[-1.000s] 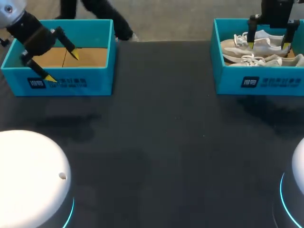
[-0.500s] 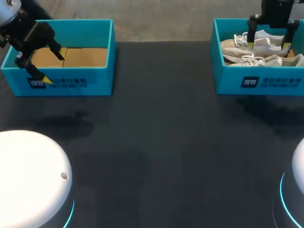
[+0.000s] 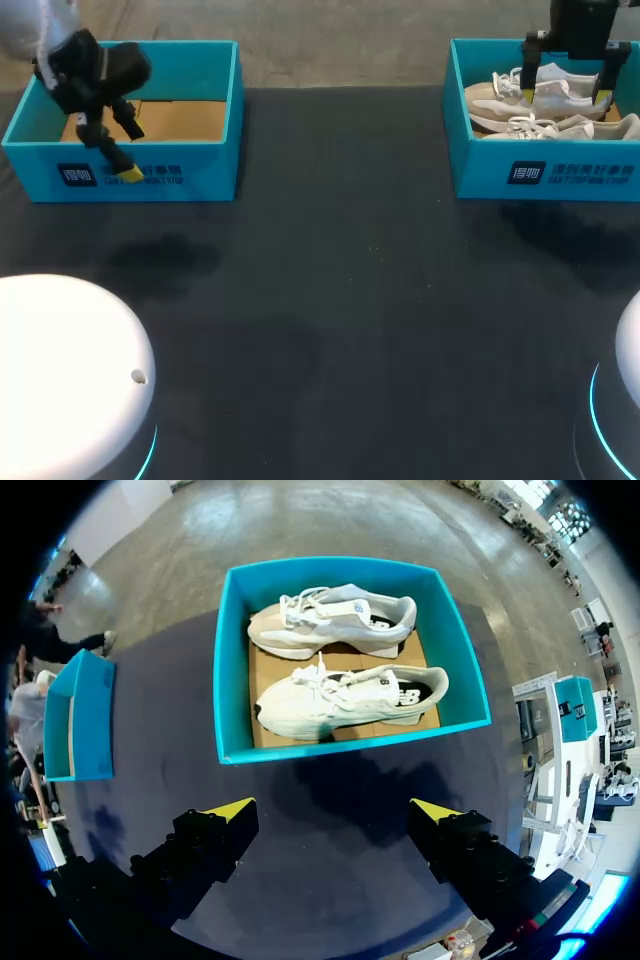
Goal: Take the shoe out of the shoebox, open the shoe tongue, remove and reinsert the insole, then place the shoe into the shoebox
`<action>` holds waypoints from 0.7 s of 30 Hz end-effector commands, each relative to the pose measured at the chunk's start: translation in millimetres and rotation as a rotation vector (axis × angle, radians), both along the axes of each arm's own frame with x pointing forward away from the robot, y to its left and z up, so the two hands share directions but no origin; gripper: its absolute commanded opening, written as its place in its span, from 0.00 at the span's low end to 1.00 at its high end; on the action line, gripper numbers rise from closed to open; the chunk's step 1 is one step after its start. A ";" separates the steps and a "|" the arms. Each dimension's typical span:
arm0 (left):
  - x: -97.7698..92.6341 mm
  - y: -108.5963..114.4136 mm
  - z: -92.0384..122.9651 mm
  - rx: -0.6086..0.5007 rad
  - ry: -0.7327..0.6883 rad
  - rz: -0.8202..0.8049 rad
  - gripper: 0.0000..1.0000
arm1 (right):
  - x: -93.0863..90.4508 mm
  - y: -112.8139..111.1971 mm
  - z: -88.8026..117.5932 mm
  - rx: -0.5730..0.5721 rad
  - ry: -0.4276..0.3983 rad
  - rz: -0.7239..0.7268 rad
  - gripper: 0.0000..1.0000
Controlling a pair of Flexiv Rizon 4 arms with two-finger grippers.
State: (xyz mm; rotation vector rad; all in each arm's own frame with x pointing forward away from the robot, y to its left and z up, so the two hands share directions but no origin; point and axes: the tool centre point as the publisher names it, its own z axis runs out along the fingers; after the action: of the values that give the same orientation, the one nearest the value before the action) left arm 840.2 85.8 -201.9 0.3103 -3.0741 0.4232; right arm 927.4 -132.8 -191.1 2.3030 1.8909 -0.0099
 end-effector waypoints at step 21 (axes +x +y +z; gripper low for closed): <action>19.2 78.9 27.9 0.182 0.225 1.272 1.00 | -0.2 -0.4 -0.2 0.001 0.000 0.000 1.00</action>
State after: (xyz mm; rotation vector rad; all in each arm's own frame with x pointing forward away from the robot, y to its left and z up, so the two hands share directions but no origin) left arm 847.8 160.0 -174.9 1.4102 -2.7910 0.1960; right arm 927.4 -132.9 -191.1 2.3031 1.8908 -0.0099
